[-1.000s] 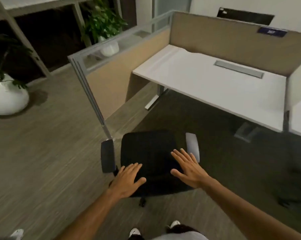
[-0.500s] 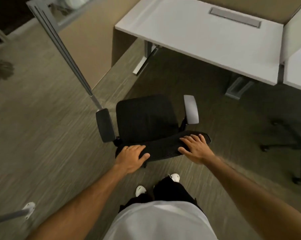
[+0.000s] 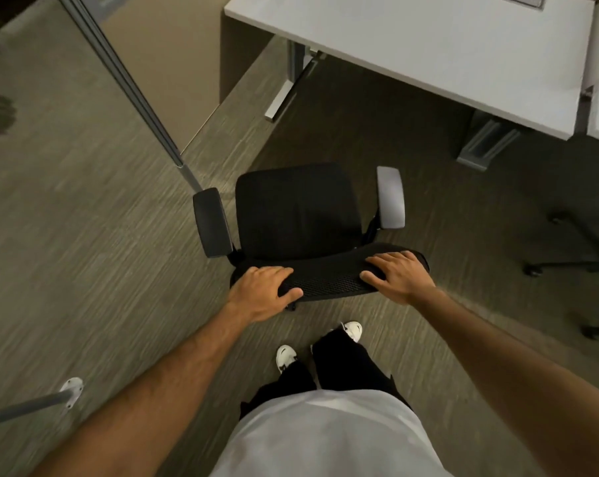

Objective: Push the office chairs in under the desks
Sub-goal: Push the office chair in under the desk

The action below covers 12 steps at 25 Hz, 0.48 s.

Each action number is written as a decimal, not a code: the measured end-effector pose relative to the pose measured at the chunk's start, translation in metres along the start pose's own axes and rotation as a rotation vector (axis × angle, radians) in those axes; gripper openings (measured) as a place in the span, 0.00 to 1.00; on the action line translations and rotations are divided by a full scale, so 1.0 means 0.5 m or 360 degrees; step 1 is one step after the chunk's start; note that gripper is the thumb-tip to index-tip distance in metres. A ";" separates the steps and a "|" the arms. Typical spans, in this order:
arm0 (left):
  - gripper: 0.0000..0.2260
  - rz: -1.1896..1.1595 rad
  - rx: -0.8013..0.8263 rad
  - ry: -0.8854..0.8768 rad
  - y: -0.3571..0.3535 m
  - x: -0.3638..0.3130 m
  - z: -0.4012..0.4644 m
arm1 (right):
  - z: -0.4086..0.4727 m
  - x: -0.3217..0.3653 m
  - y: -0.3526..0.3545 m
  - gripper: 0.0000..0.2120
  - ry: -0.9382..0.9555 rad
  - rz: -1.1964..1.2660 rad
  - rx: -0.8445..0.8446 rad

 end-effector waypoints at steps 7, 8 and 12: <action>0.38 0.0012 0.0015 -0.0049 0.018 0.028 0.027 | 0.034 0.004 0.017 0.41 -0.0044 -0.0032 -0.0014; 0.37 0.0013 0.0018 -0.0052 0.020 0.033 0.034 | 0.040 0.004 0.020 0.43 -0.0047 -0.0025 -0.0024; 0.36 0.0034 0.0011 -0.0065 0.036 0.055 0.067 | 0.064 -0.001 0.035 0.44 -0.0081 -0.0010 -0.0072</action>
Point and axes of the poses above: each hand's wrist, its own z-axis towards the middle knuckle, its own y-axis out of the back of the hand, x = y × z, the point moved 9 cm from there along z, towards the middle knuckle, and after that the axes turned 14 degrees about z, right-handed, at the moved point
